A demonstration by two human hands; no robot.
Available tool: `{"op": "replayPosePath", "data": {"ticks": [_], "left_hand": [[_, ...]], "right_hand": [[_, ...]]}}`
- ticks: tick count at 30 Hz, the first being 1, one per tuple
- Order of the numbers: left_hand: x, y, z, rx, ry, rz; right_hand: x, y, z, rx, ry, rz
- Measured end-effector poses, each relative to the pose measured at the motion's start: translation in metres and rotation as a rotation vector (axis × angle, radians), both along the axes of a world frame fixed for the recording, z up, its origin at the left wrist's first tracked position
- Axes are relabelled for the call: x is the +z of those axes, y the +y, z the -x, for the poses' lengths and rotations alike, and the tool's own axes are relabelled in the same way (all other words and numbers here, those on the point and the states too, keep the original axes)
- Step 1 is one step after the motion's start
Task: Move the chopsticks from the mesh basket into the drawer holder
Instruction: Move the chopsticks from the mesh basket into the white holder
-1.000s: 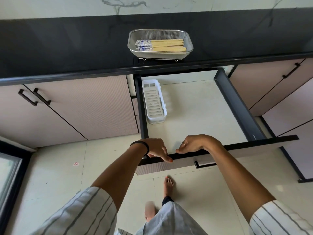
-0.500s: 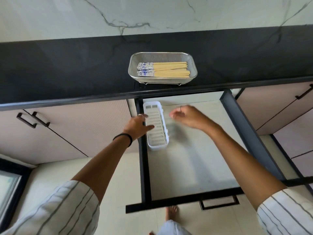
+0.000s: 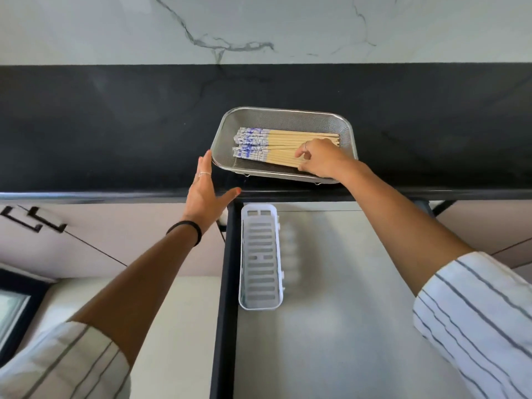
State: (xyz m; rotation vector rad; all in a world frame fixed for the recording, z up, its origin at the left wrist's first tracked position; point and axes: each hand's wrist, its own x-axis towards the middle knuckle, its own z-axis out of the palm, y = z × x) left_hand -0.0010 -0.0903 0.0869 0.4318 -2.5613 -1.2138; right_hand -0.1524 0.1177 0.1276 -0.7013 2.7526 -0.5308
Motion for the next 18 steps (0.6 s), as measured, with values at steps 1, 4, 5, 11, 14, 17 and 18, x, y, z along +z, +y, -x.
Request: {"op": "replayPosePath", "data": {"ticks": [1, 4, 5, 11, 14, 17, 18], "left_hand": [[0.0, 0.001, 0.002, 0.007, 0.017, -0.001], [-0.003, 0.006, 0.007, 0.052, 0.052, -0.003], [-0.004, 0.007, 0.008, 0.061, 0.059, -0.009], [-0.012, 0.021, 0.005, 0.094, 0.115, -0.008], [-0.011, 0.023, 0.003, 0.094, 0.096, -0.011], [-0.008, 0.021, 0.002, 0.068, 0.083, -0.012], [-0.007, 0.021, 0.001, 0.056, 0.074, -0.003]], "right_hand": [[-0.005, -0.002, 0.004, 0.02, 0.005, -0.023], [-0.013, -0.006, 0.016, 0.067, 0.093, -0.061], [-0.014, -0.007, 0.019, 0.074, 0.117, -0.068], [-0.016, -0.003, 0.026, 0.138, 0.156, -0.144], [-0.013, -0.002, 0.026, 0.163, 0.183, -0.171], [-0.011, -0.004, 0.025, 0.2, 0.174, -0.216], [-0.01, -0.005, 0.025, 0.204, 0.168, -0.226]]}}
